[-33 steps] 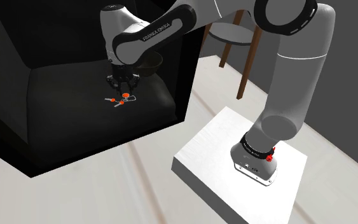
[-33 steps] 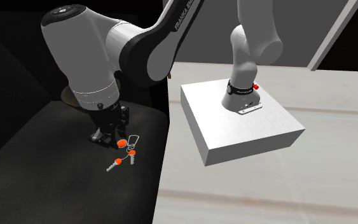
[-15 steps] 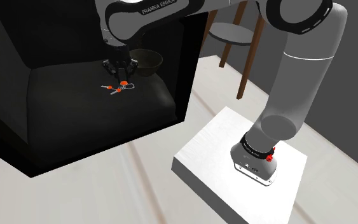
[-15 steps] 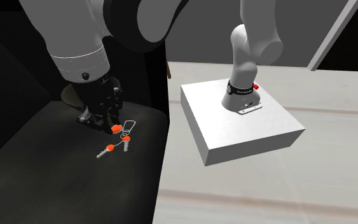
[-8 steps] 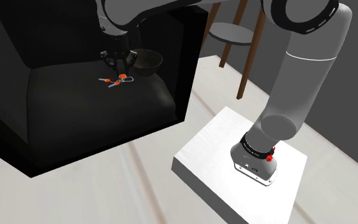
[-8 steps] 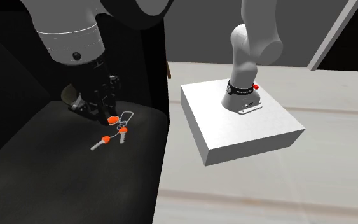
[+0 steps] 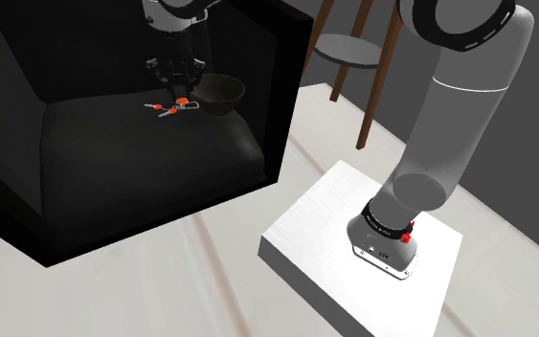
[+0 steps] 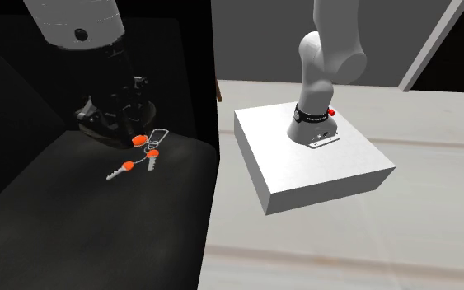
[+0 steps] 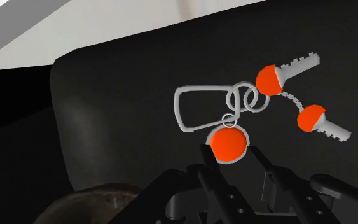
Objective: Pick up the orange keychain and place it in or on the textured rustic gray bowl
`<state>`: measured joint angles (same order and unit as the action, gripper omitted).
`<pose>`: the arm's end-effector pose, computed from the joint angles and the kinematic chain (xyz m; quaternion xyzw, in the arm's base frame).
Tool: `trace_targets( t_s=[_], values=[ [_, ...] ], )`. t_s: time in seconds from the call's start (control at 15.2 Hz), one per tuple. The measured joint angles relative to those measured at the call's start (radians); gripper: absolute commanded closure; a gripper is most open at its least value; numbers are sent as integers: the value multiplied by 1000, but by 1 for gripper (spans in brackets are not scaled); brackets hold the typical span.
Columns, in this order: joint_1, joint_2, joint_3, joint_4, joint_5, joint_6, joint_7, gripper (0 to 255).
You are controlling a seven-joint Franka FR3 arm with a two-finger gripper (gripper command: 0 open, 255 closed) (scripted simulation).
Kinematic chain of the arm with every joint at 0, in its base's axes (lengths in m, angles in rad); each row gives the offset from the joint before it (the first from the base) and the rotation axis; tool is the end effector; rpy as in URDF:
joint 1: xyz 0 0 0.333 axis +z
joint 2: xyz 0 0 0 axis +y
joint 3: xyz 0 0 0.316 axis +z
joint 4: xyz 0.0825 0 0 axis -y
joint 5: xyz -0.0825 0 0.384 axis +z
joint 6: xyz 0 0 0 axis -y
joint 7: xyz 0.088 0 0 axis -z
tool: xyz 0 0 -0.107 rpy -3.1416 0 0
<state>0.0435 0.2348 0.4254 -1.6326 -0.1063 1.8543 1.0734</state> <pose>0.5742 0.2571 0.4913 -0.9574 0.2888 -0.0052 0.0008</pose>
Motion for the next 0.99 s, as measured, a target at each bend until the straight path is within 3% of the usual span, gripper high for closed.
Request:
trace_targets(
  t_s=[0.33,0.99],
  values=[
    [-26,4,-15,46,4,-41,-45,255],
    [-155,40,-93,121,12,-74,-259,255]
  ],
)
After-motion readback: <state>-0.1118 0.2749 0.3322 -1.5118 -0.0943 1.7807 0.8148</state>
